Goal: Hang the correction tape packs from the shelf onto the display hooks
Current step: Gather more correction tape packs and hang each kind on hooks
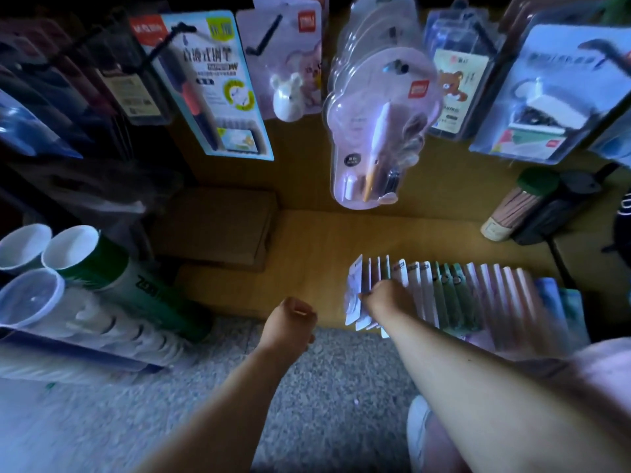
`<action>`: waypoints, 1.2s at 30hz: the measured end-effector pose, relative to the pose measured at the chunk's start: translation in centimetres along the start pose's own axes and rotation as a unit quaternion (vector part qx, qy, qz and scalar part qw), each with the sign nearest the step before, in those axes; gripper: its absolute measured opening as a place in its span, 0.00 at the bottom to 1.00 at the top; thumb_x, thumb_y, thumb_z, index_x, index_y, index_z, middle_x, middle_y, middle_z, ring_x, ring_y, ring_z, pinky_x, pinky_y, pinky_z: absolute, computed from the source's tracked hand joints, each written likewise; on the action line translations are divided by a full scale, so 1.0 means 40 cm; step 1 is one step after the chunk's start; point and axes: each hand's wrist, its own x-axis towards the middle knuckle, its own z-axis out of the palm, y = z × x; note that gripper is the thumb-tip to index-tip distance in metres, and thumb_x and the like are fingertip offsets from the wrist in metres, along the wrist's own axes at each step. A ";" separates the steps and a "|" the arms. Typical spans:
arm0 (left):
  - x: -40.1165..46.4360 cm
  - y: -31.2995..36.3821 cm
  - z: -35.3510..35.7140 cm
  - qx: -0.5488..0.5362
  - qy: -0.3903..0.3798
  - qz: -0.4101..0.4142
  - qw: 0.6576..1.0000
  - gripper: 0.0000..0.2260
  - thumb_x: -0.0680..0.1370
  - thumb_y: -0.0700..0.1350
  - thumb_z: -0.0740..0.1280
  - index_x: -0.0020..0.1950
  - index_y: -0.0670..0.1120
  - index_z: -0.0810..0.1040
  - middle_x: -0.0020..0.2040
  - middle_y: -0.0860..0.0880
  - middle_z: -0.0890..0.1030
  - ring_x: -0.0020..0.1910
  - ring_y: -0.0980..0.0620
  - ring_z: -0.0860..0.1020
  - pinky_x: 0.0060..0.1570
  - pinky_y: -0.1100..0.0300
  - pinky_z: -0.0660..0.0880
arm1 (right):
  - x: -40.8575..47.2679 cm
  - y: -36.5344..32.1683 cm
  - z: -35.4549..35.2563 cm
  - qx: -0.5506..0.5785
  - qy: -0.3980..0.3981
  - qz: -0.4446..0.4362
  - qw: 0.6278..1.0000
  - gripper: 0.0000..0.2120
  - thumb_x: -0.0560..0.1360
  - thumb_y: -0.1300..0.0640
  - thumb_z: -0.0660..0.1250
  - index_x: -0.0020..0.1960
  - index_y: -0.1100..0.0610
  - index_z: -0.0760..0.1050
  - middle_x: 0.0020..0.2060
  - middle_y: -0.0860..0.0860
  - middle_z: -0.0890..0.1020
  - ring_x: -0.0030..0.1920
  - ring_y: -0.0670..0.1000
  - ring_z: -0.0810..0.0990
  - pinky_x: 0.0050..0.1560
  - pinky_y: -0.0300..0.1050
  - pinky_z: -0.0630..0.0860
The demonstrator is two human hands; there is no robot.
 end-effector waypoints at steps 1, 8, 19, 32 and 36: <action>0.000 -0.006 0.005 -0.001 -0.006 -0.007 1.000 0.05 0.76 0.37 0.62 0.49 0.42 0.77 0.35 0.46 0.79 0.30 0.49 0.78 0.35 0.55 0.75 | 0.005 0.002 0.010 -0.008 0.012 -0.004 1.000 0.16 0.76 0.46 0.66 0.50 0.59 0.80 0.44 0.56 0.84 0.41 0.56 0.84 0.39 0.42 0.79; 0.006 -0.036 0.008 0.017 -0.023 -0.026 0.999 0.06 0.78 0.38 0.62 0.53 0.40 0.77 0.40 0.44 0.80 0.33 0.48 0.79 0.39 0.53 0.77 | 0.034 0.000 0.054 0.009 0.050 -0.012 0.999 0.12 0.76 0.50 0.66 0.50 0.59 0.80 0.46 0.56 0.84 0.48 0.57 0.83 0.48 0.50 0.81; 0.041 -0.053 -0.017 -0.123 0.029 -0.049 0.991 0.08 0.79 0.45 0.68 0.53 0.42 0.78 0.42 0.43 0.80 0.41 0.43 0.78 0.43 0.52 0.74 | -0.016 -0.016 0.051 0.232 -0.102 -0.093 0.963 0.07 0.74 0.60 0.71 0.37 0.57 0.78 0.18 0.46 0.75 0.19 0.41 0.70 0.23 0.33 0.67; 0.033 -0.080 -0.023 -0.353 -0.037 -0.094 0.930 0.15 0.77 0.31 0.66 0.64 0.30 0.75 0.61 0.28 0.78 0.52 0.36 0.78 0.55 0.43 0.75 | -0.004 0.043 0.050 0.072 0.147 -0.021 0.986 0.12 0.75 0.48 0.67 0.46 0.56 0.82 0.37 0.53 0.85 0.38 0.56 0.82 0.36 0.41 0.75; 0.040 -0.086 -0.025 -0.365 -0.041 -0.100 0.925 0.17 0.78 0.31 0.65 0.66 0.28 0.72 0.63 0.27 0.76 0.53 0.37 0.77 0.52 0.46 0.75 | 0.003 0.042 0.060 0.005 0.136 -0.014 0.991 0.12 0.76 0.48 0.65 0.46 0.56 0.82 0.37 0.53 0.84 0.38 0.55 0.81 0.36 0.40 0.71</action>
